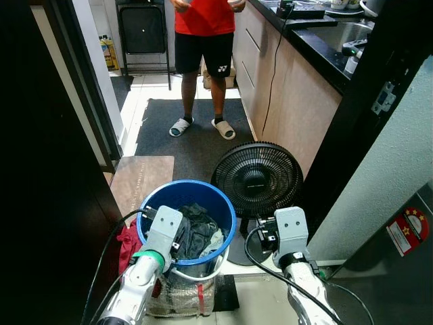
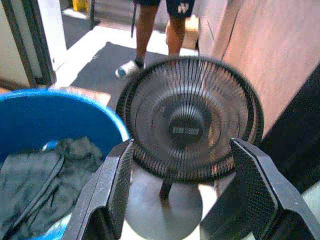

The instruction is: Clothes washing

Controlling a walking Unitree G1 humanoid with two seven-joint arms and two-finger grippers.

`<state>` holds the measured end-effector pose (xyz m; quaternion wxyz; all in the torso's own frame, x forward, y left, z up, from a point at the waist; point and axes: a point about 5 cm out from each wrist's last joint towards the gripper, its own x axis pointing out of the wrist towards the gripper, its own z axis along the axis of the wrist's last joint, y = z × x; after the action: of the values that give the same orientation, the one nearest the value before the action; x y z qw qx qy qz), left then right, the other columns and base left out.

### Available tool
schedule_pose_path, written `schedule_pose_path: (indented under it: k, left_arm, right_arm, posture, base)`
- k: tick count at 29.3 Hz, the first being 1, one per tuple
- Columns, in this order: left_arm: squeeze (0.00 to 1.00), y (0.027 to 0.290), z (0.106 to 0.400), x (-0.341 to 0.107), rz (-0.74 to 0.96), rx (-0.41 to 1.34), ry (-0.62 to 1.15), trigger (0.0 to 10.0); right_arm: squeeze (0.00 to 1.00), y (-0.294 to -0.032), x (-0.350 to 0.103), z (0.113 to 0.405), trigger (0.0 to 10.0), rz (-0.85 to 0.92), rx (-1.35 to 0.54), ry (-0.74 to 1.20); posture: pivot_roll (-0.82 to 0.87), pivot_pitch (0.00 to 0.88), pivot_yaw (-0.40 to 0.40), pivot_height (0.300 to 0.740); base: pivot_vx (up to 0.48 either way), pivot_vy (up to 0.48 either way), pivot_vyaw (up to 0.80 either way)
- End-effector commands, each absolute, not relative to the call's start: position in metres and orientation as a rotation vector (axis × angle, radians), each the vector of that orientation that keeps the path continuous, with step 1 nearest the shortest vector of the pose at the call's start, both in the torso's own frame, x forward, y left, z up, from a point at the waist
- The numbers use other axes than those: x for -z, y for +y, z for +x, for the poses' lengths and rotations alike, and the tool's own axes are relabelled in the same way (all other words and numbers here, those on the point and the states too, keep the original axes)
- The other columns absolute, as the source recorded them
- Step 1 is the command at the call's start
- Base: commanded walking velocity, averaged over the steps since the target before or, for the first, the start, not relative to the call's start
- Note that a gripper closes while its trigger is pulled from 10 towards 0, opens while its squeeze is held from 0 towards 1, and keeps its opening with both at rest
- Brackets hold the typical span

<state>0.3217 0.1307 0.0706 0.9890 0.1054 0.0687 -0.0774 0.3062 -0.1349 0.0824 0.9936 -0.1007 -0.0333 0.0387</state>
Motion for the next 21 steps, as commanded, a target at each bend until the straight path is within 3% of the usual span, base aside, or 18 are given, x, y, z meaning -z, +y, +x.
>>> schedule_pose_path:
  k: [1,13,21]
  left_arm:
    - [0.0,0.131,0.325,-0.077,0.211,0.155,0.103,10.0]
    - [0.0,0.115,0.313,-0.077,0.235,0.331,0.068,10.0]
    - [0.0,0.115,0.31,-0.07,0.213,0.316,0.102,10.0]
  right_arm:
    - [0.0,-0.134,-0.094,0.31,10.0,-0.188,-0.063,-0.115]
    - [0.0,-0.127,-0.098,0.304,10.0,-0.124,-0.047,-0.135]
    - [0.0,-0.132,-0.092,0.299,10.0,-0.128,-0.032,-0.107]
  posture:
    - [-0.01,0.0,0.057,0.74]
    - [-0.03,0.0,0.088,0.74]
    - [-0.04,0.0,0.096,0.74]
  base:
    - [0.0,0.0,0.0]
    - [0.0,0.0,0.0]
    - [0.0,0.0,0.0]
